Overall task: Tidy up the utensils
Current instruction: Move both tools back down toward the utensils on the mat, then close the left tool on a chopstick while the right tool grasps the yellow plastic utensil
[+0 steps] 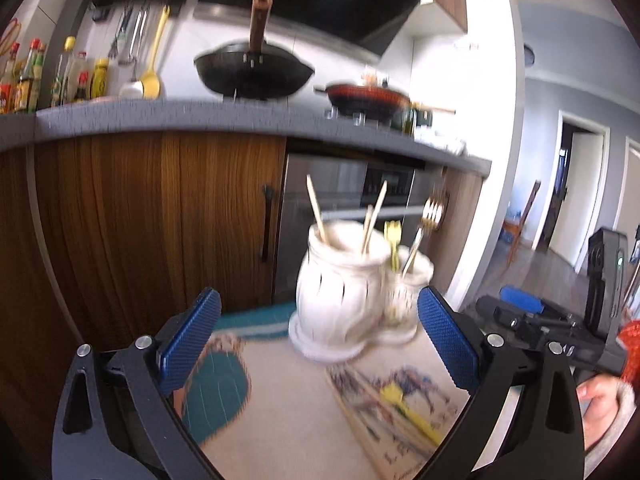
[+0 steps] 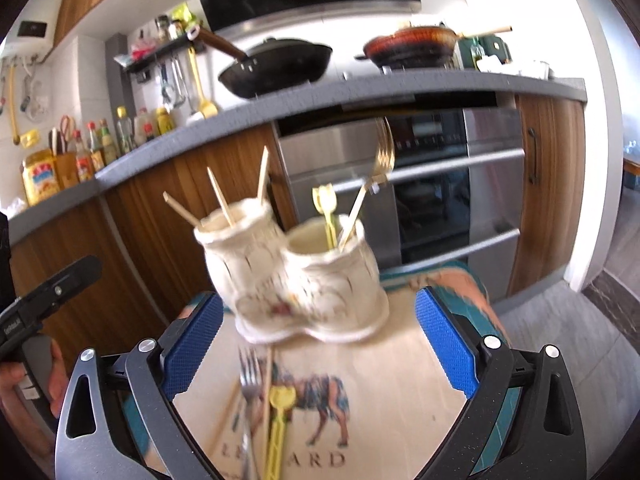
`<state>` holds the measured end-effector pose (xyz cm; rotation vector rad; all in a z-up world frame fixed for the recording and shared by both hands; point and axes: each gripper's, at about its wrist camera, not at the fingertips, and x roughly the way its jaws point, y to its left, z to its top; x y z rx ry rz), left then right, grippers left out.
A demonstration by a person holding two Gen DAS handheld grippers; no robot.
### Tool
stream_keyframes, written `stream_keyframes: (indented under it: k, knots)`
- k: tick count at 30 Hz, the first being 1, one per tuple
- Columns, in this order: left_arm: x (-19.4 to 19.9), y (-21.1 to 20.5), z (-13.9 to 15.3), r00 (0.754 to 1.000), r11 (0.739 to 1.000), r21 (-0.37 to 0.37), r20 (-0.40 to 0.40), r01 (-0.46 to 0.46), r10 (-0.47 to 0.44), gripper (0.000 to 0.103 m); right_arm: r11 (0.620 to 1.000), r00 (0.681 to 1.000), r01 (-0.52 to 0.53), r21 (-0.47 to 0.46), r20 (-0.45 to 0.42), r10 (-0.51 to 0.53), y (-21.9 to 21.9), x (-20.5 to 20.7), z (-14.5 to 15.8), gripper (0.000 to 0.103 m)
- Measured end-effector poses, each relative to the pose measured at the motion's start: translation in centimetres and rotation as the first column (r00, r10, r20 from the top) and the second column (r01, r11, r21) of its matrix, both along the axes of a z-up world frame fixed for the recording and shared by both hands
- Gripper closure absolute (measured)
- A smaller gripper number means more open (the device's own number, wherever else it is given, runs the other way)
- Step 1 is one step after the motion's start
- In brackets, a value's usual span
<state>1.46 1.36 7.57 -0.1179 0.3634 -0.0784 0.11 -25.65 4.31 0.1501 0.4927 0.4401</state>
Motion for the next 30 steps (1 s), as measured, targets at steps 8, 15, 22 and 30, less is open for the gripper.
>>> stream_keyframes:
  k: [8,15,22,30]
  knots:
    - [0.6,-1.0,-5.2,0.983,1.000,0.022,-0.181,0.019,-0.015,0.006,0.997,0.992,-0.025,-0.068,-0.125,0.016,0.0,-0.4,-3.9,0.007]
    - [1.8,-2.7,-9.2,0.939,0.993,0.086,-0.341,0.080,-0.046,0.006,0.981,0.976,-0.125,-0.151,-0.195,0.094,2.1,-1.2,-5.7,0.013]
    - [2.2,-3.4,-10.8,0.901,0.986,0.075,-0.422,0.147,-0.102,0.021,0.952,0.949,-0.231,-0.199,-0.261,0.176,3.9,-1.7,-6.6,0.052]
    - [2.2,-5.1,-11.5,0.876,0.971,0.096,-0.458,0.220,-0.153,0.033,0.931,0.914,-0.315,-0.182,-0.323,0.246,4.8,-1.5,-7.3,0.070]
